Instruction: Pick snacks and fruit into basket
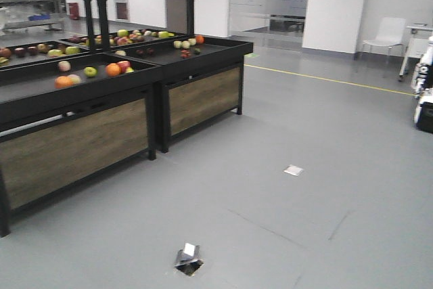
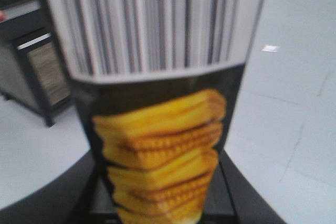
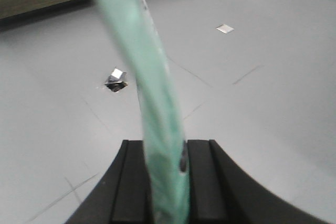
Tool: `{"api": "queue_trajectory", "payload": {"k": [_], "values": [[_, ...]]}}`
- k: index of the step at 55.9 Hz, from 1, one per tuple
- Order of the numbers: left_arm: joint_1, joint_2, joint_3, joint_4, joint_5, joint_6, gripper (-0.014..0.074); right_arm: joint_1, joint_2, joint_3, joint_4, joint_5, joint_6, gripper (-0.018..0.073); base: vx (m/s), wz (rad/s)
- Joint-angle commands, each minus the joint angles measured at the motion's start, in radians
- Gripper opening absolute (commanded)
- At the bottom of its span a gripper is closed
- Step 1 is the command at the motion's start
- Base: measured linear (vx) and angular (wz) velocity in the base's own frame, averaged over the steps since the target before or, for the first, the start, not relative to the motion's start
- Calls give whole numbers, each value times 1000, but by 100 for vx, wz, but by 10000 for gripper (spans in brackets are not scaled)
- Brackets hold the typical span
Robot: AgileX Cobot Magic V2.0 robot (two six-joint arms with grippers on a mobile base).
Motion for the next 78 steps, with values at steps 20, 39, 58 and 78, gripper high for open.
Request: {"api": "queue_trajectory", "payload": {"k": [20, 39, 58, 78], "values": [[0, 6, -38, 5, -93, -5, 127, 2, 6, -31, -3, -88, -4, -9, 42, -59], [0, 6, -38, 5, -93, -5, 127, 2, 6, -31, -3, -88, -4, -9, 47, -61], [0, 6, -38, 5, -93, -5, 127, 2, 6, -31, -3, -88, -4, -9, 51, -50], [0, 6, -38, 5, -93, -5, 127, 2, 6, -31, -3, -87, -5, -9, 57, -26]]}}
